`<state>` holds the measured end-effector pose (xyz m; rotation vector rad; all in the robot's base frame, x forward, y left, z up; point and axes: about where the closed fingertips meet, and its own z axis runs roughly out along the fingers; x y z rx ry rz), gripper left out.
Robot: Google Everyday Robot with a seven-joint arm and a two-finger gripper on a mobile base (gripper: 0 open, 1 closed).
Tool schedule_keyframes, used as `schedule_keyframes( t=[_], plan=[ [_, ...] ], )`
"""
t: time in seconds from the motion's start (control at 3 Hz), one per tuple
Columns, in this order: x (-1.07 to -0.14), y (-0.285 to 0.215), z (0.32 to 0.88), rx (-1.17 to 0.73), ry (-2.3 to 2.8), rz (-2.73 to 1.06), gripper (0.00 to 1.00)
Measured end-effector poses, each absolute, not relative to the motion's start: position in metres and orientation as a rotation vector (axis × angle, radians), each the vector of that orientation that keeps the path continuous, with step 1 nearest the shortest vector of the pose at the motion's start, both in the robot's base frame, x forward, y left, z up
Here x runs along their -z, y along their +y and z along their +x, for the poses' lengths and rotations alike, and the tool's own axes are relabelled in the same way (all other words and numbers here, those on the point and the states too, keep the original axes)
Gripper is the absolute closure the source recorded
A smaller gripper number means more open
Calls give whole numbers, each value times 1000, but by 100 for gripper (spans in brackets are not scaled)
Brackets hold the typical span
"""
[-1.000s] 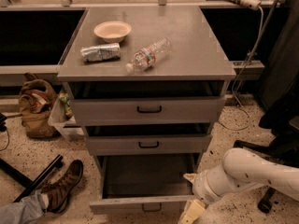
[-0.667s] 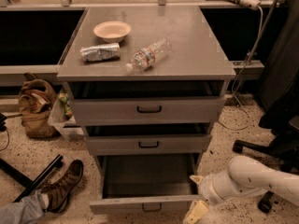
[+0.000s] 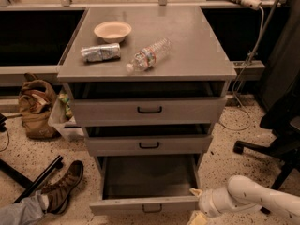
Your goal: Close bottom drawer
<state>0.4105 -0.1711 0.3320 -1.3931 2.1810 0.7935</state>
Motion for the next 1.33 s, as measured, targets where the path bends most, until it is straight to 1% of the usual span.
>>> schedule_keyframes(
  t=[0.67, 1.0, 1.33],
  plan=[
    [-274, -155, 404, -896, 2171, -1385, 0],
    [-272, -154, 404, -900, 2171, -1384, 20],
    [-272, -154, 404, -900, 2171, -1384, 43]
  ],
)
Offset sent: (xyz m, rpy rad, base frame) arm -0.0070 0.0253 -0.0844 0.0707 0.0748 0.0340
